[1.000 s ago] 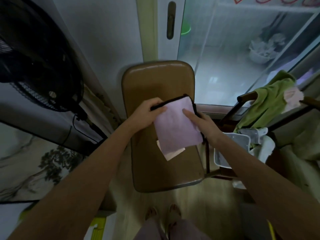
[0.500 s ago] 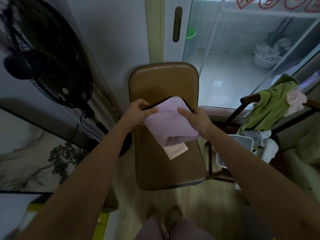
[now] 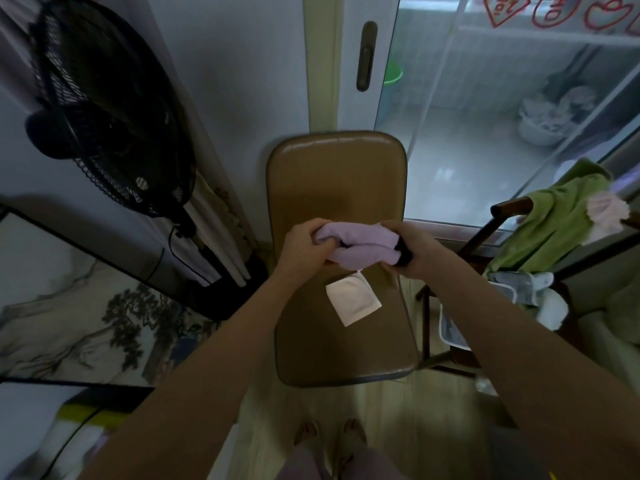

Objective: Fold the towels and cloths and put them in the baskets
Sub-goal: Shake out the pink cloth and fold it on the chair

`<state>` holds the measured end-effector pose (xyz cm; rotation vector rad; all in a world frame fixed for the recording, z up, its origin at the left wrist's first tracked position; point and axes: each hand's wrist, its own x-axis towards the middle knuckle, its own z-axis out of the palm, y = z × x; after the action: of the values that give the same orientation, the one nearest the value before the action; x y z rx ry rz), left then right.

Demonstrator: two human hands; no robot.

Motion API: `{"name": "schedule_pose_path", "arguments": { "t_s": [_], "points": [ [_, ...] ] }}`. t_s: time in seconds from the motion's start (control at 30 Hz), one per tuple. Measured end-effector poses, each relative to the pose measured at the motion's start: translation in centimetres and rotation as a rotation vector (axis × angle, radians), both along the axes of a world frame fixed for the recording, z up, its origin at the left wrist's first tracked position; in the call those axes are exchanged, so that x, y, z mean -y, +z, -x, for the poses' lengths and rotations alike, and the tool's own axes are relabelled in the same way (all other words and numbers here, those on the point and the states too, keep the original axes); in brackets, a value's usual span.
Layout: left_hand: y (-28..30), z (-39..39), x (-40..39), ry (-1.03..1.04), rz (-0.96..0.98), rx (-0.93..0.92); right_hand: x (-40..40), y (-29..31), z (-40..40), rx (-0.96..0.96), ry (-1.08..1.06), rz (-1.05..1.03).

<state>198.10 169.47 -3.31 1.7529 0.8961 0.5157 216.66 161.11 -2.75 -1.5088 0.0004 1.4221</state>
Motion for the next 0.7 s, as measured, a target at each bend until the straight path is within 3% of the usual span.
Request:
{"name": "schedule_pose_path", "arguments": {
  "t_s": [0.13,0.37,0.43,0.5,0.6,0.7],
  "points": [
    [0.0,-0.1,-0.5,0.002,-0.109,-0.016,0.0,-0.7,0.0,-0.019,-0.007,-0.027],
    [-0.1,1.1,-0.2,-0.053,-0.152,0.056,-0.2,-1.7,-0.8,0.2,-0.082,0.022],
    [-0.7,1.8,-0.5,-0.161,0.033,-0.058,-0.1,-1.1,-0.2,0.414,-0.008,-0.007],
    [-0.8,2.6,-1.3,-0.299,0.306,-0.169,-0.2,-0.3,0.8,0.78,0.125,-0.04],
    [0.4,1.8,-1.6,-0.065,0.668,0.014,0.2,1.1,3.1,1.298,0.262,-0.183],
    [1.3,-0.8,-0.6,0.074,0.868,0.176,0.2,-0.4,5.4,1.459,0.443,-0.315]
  ]
}}
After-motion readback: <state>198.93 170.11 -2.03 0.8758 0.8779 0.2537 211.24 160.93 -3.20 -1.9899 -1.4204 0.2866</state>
